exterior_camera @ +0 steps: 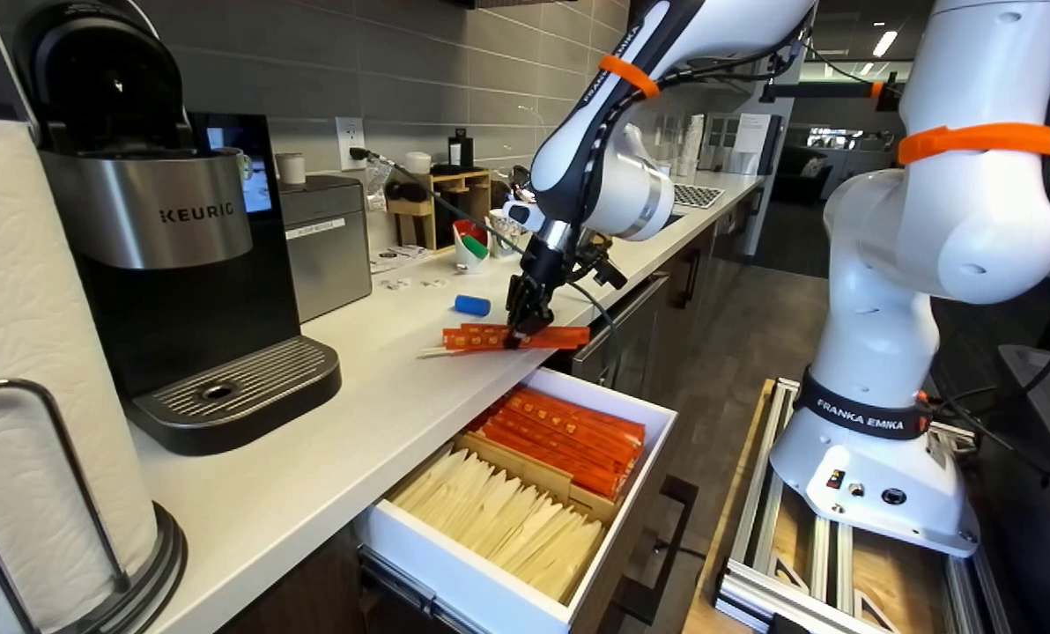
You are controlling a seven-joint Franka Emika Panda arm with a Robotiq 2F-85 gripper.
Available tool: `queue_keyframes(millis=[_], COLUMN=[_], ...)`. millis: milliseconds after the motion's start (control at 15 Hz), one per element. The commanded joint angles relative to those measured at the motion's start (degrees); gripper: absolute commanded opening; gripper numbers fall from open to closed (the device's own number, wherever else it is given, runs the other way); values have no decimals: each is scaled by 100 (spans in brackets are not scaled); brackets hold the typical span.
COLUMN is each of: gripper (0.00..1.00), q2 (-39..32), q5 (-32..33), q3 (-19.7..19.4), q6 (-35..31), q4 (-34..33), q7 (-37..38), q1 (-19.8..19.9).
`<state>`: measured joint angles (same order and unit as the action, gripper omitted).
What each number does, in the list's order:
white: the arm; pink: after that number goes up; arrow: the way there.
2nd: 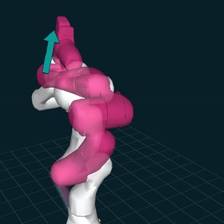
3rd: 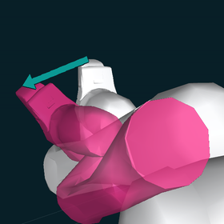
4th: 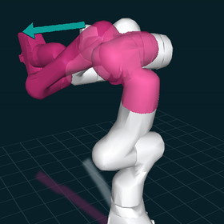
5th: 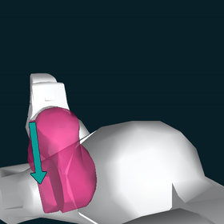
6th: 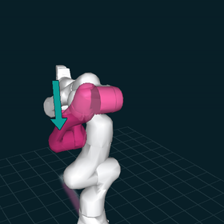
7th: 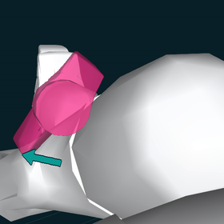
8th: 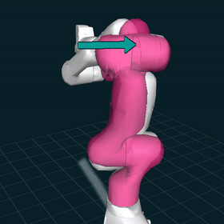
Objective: Put the orange item in the drawer and close the drawer
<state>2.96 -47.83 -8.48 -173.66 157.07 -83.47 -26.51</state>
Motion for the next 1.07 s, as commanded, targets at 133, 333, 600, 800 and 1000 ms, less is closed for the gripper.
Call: queue_keyframes(millis=[133, 333, 600, 800, 1000], gripper=[3, 13, 3, 3, 3], q2=[-244, 28, 166, 511, 628], q5=[-1056, -810, -821, -1129, -1484], q3=[-73, -73, -58, -99, -58], q6=[-15, 29, -42, 104, 182], q4=[73, -3, 81, 54, 71], q7=[-935, -663, -682, -1307, -2475], q1=[229, 187, 183, 294, 393])
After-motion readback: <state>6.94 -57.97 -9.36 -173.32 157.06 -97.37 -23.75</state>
